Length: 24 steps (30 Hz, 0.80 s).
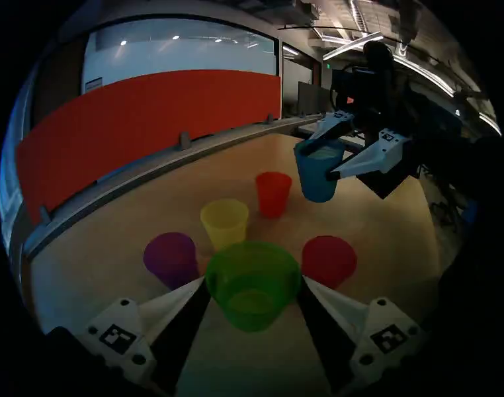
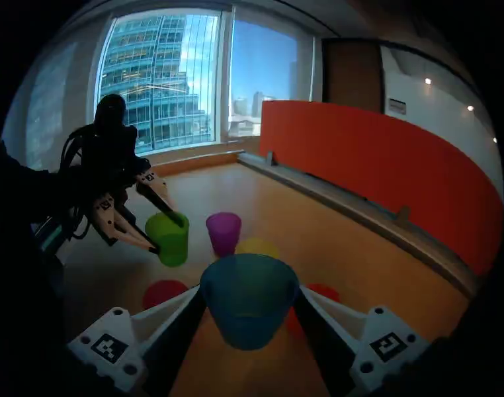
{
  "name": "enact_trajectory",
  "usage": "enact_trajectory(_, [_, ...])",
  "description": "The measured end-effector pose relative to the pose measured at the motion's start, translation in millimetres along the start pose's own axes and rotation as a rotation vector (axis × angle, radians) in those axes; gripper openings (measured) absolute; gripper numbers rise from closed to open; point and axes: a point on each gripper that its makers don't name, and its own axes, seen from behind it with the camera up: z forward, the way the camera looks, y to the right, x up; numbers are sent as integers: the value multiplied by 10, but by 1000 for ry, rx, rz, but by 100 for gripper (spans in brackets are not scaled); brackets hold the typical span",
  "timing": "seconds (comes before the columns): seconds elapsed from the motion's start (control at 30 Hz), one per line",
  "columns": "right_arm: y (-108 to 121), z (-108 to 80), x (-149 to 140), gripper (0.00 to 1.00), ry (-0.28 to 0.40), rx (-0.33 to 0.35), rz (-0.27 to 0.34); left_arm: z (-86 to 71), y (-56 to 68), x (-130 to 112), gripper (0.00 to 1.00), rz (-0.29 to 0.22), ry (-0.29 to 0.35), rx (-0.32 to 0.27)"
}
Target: Pour water
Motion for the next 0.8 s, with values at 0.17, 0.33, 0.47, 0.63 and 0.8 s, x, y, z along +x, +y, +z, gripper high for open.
enact_trajectory(0.17, [-10,59,-123,91,-31,7,-3,18,17,-41,87,-6,-12,-17])
enact_trajectory(0.33, [-24,107,-244,92,-60,14,0,63,-6,-105,87,-5,-29,-9])
enact_trajectory(0.47, [-23,146,-323,92,-77,15,-2,88,-1,-131,87,-7,-37,-19])
enact_trajectory(0.63, [-22,182,-398,92,-91,17,-1,132,-11,-175,87,-15,-47,-25])
enact_trajectory(0.8, [-30,209,-449,92,-98,21,2,187,-61,-232,87,-21,-56,-17])
